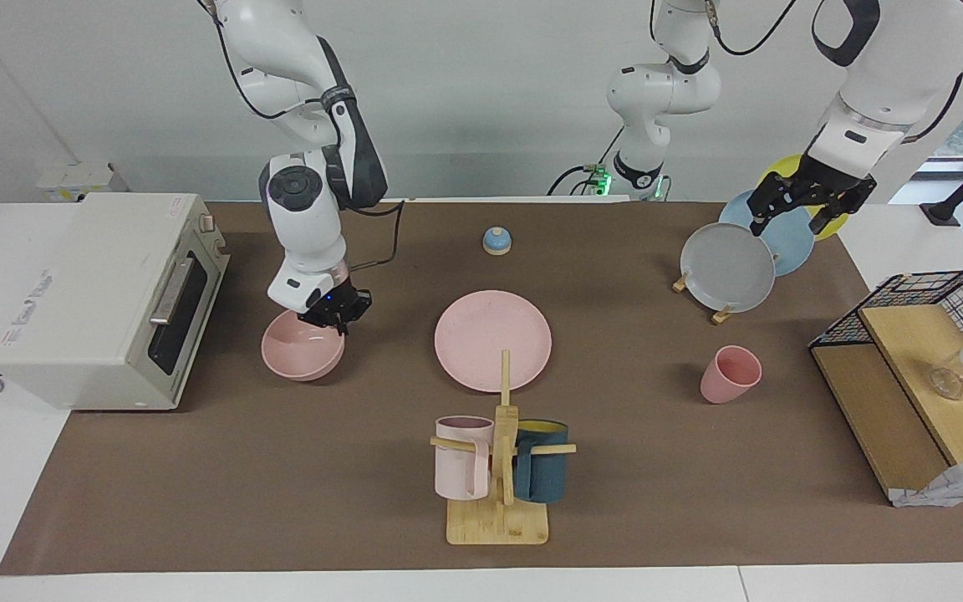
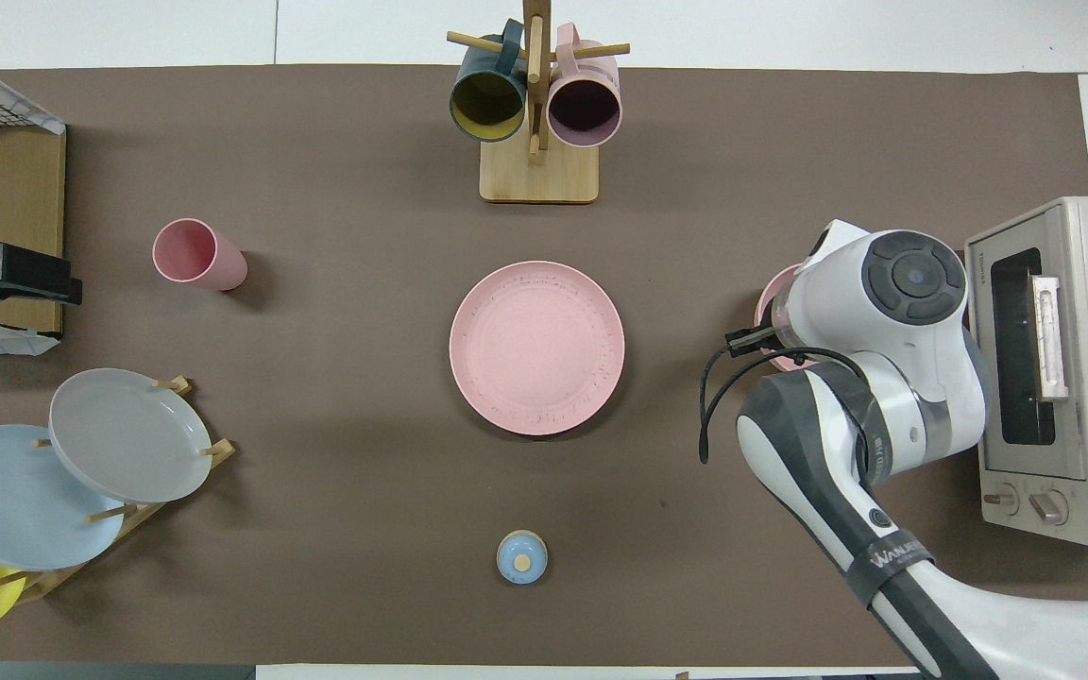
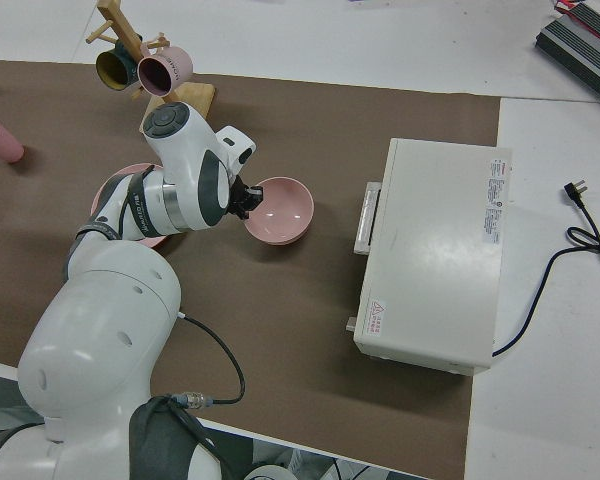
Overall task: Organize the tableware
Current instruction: 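Carry the pink bowl with the right gripper toward the pink plate, then set the bowl on the plate while the left gripper grasps the cup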
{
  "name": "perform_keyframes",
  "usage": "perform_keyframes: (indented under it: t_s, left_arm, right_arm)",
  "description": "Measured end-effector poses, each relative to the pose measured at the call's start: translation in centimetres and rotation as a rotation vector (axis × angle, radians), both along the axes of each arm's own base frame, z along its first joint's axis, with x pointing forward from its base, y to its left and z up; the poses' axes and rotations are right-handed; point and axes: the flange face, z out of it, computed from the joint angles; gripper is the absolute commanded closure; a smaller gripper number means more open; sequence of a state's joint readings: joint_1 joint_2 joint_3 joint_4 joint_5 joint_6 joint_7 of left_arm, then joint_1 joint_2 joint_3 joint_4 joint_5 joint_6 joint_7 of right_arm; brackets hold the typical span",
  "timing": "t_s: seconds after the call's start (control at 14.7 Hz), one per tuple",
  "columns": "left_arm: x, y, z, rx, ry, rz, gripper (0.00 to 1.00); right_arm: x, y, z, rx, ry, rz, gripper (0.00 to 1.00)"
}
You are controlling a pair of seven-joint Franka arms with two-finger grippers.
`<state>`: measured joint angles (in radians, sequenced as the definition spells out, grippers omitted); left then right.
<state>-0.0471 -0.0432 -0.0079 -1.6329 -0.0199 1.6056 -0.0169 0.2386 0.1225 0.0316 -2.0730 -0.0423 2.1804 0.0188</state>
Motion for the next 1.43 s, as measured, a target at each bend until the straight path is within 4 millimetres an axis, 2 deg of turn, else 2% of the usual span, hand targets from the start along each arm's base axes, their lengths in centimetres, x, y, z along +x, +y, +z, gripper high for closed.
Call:
perform_keyframes:
  t_s: [0.07, 0.2, 0.34, 0.54, 0.68, 0.75, 0.88, 1.15, 1.43]
  left_arm:
    - [0.1, 0.0, 0.0, 0.000, -0.005, 0.007, 0.00]
    - [0.7, -0.2, -0.7, -0.008, -0.017, 0.057, 0.00]
    - [2.5, -0.9, -3.1, -0.012, -0.021, 0.109, 0.00]
    - [6.6, -2.8, -10.3, -0.015, -0.002, 0.109, 0.00]
    - [8.4, -4.0, -14.6, -0.014, 0.014, 0.099, 0.00]
    - [9.0, -4.5, -16.1, -0.015, 0.013, 0.093, 0.00]
    - [9.6, -5.2, -17.9, -0.016, 0.004, 0.085, 0.00]
    - [9.7, -5.9, -19.7, -0.010, 0.014, 0.073, 0.00]
    - [10.1, -5.9, -21.3, 0.002, 0.020, 0.068, 0.01]
  right_arm:
    - [0.5, 2.2, 2.0, -0.006, 0.012, -0.002, 1.00]
    - [0.9, 8.3, 6.7, -0.010, 0.001, -0.018, 1.00]
    - [0.1, 14.3, 9.6, -0.013, -0.017, -0.052, 1.00]
    - [-0.3, 23.3, 9.8, -0.064, 0.013, -0.118, 1.00]
    - [0.3, 28.6, 8.4, -0.068, 0.000, -0.160, 1.00]
    - [0.3, 30.6, 7.2, -0.063, -0.009, -0.172, 1.00]
    - [0.4, 32.6, 4.9, -0.052, -0.025, -0.188, 1.00]
    - [0.5, 32.8, 1.9, -0.030, -0.042, -0.183, 1.00]
    - [-0.5, 32.9, 0.8, -0.021, -0.048, -0.169, 1.00]
